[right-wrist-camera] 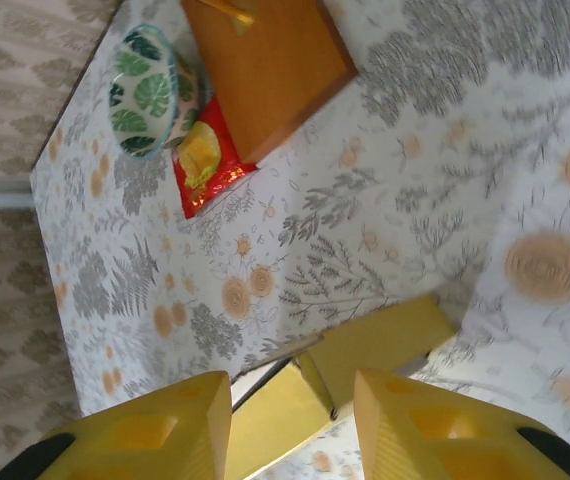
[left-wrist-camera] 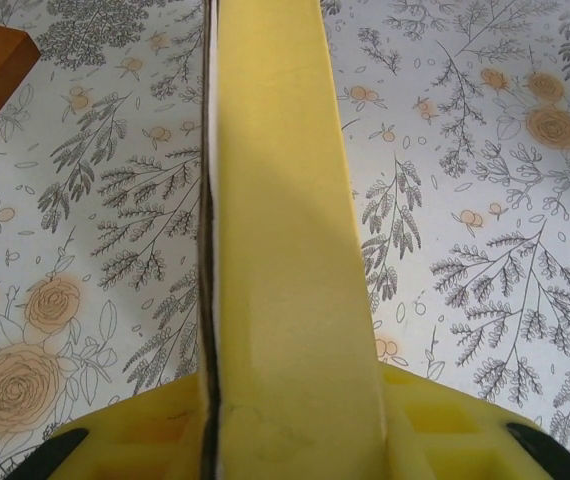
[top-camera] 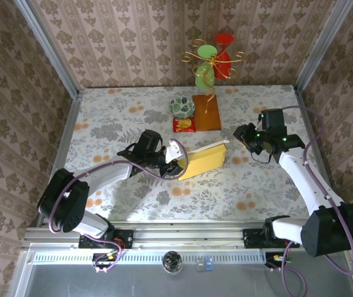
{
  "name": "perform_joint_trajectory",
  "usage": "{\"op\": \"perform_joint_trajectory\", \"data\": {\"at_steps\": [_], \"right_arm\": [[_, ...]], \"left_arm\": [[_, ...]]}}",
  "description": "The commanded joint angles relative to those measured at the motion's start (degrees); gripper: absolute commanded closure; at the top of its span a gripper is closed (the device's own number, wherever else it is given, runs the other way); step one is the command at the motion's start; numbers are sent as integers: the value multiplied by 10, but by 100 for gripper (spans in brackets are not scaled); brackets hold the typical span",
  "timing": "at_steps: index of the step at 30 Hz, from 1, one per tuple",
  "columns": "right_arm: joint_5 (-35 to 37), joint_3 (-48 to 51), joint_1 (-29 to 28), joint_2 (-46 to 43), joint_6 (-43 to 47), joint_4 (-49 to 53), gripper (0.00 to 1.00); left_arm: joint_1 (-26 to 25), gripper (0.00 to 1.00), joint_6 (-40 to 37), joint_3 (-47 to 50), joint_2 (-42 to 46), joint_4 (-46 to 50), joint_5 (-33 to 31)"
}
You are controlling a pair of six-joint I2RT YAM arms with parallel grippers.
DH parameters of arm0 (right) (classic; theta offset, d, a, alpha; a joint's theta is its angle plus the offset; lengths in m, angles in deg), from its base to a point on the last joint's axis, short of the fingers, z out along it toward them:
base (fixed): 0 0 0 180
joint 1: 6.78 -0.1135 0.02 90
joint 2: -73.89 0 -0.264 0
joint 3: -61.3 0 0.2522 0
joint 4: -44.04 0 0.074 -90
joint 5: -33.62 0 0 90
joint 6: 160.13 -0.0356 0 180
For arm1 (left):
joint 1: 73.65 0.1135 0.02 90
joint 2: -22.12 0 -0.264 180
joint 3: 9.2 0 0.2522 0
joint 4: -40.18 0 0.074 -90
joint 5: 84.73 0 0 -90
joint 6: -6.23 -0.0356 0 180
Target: Fold the paper box
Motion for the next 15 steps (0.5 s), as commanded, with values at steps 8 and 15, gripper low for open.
{"op": "perform_joint_trajectory", "data": {"at_steps": [8,15], "right_arm": [[-97,-77,2,79,360,87,57],[-139,-107,-7,138,446,89,50]], "left_arm": [[43,71,-64,-31,15,96,92],[55,72,-82,-36,13,118,103]]}}
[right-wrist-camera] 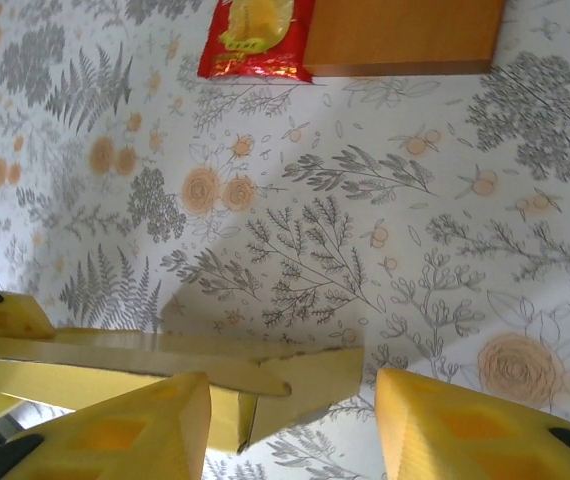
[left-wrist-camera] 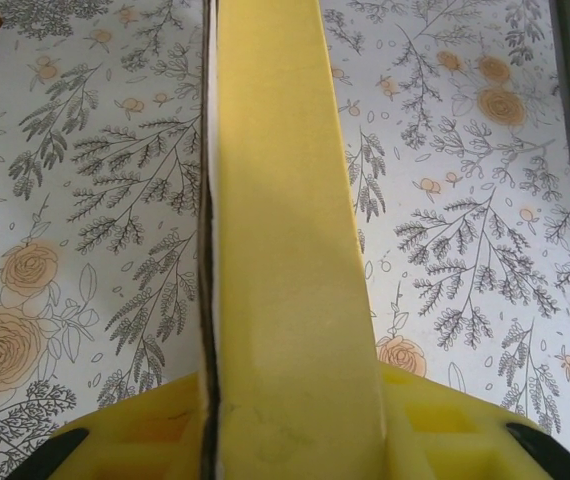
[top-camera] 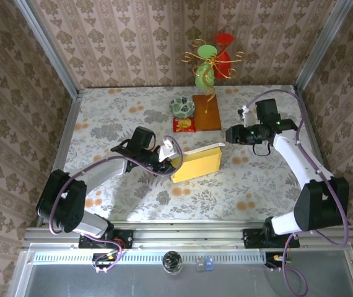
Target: Fold the paper box
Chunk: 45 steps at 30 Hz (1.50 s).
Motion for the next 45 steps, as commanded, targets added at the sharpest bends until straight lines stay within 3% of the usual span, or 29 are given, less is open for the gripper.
{"op": "perform_joint_trajectory", "data": {"at_steps": [1,7,21,32,45], "right_arm": [[-51,-23,-11,21,71,10,49],[-76,-56,-42,67,87,34,49],[-87,-15,-49,28,70,36,51],[-45,-21,-59,27,79,57,67],[9,-17,-74,9,82,62,70]], "left_arm": [[7,71,-26,-16,8,28,30],[12,71,-26,-17,6,30,30],[13,72,-21,-15,4,25,27],[12,72,-23,-20,-1,25,27],[12,72,-24,-20,-2,25,28]]}}
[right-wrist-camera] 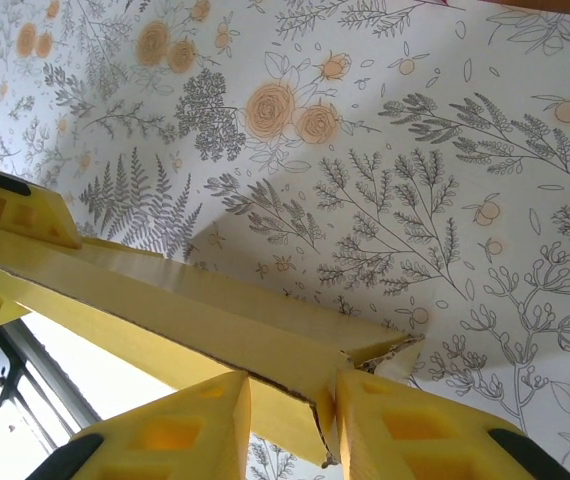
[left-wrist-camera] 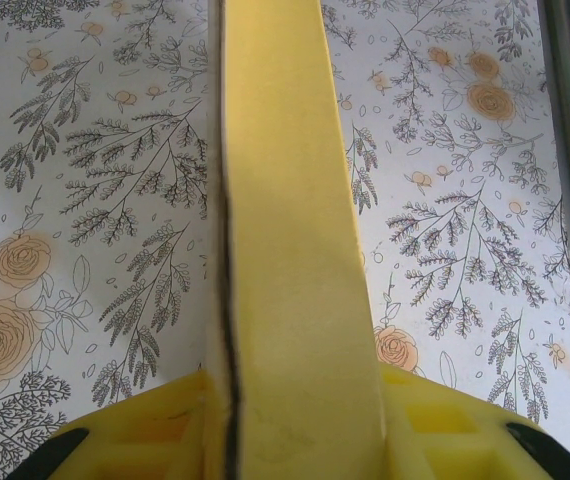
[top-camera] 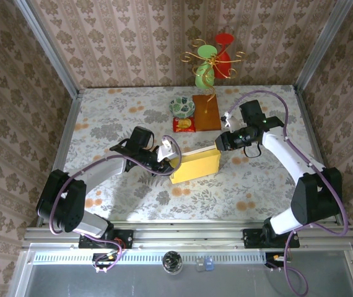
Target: Fold the paper box
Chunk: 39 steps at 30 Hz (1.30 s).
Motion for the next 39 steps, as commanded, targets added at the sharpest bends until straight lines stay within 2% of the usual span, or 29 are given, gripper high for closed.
{"op": "perform_joint_trajectory", "data": {"at_steps": [1,13,20,30,39], "right_arm": [[24,4,-4,-22,12,20,71],[45,12,-11,-22,9,18,71],[60,2,-17,-14,7,18,78],[101,1,-26,-12,2,18,82],[136,3,-38,-18,-11,7,91]], "left_arm": [[2,72,-13,-17,-2,8,16],[0,72,-14,-19,-5,9,19],[-1,72,-15,-19,-5,10,18],[-2,72,-15,-21,-7,10,17],[-2,72,-14,-26,-10,11,15]]}}
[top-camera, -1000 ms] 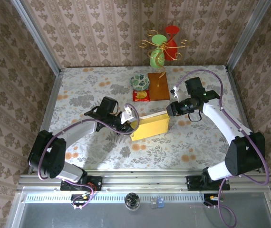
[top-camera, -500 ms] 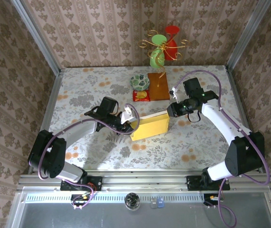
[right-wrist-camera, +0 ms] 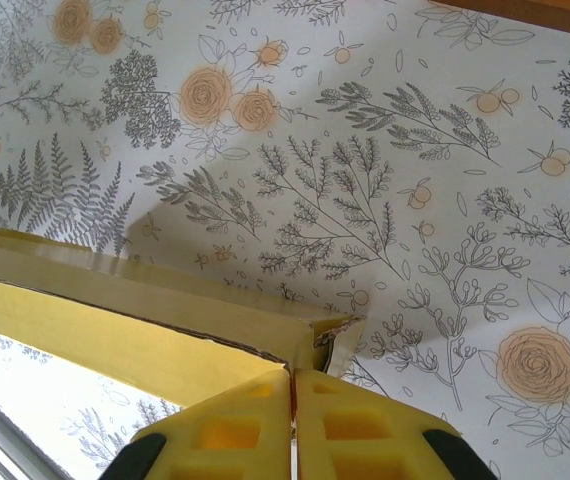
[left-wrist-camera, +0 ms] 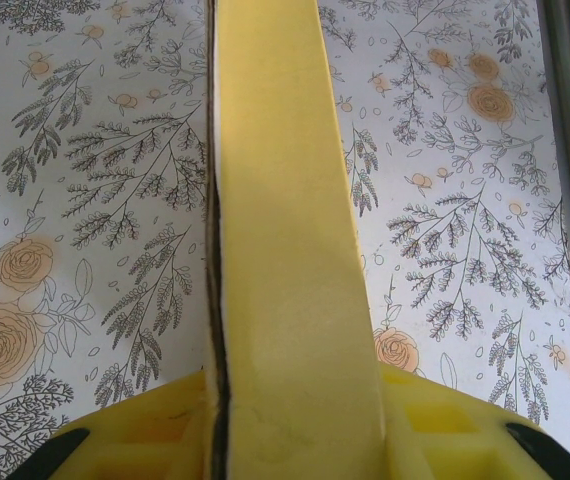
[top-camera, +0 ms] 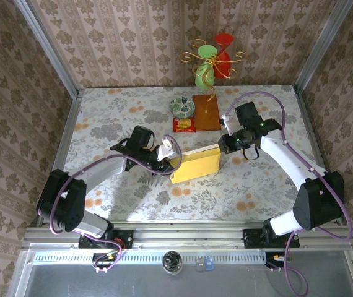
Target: Fold the paper box
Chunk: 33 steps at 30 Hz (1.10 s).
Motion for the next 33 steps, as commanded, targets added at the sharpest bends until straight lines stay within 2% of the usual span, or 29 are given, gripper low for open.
{"op": "perform_joint_trajectory", "data": {"at_steps": [1,7,16,30,33], "right_arm": [[32,-3,-7,0,-8,2,93],[68,14,-22,-15,-44,-12,100],[106,54,-56,-52,-107,-41,100],[137,126,-77,-96,-138,-91,100],[150,137,-82,-100,-150,-101,100]], "left_arm": [[-2,72,-13,-19,-7,6,15],[-2,72,-11,-19,-7,2,2],[0,72,-9,-14,-4,-11,-19],[2,71,-5,-11,-6,-16,-27],[2,66,0,-9,-3,-19,-35]]}}
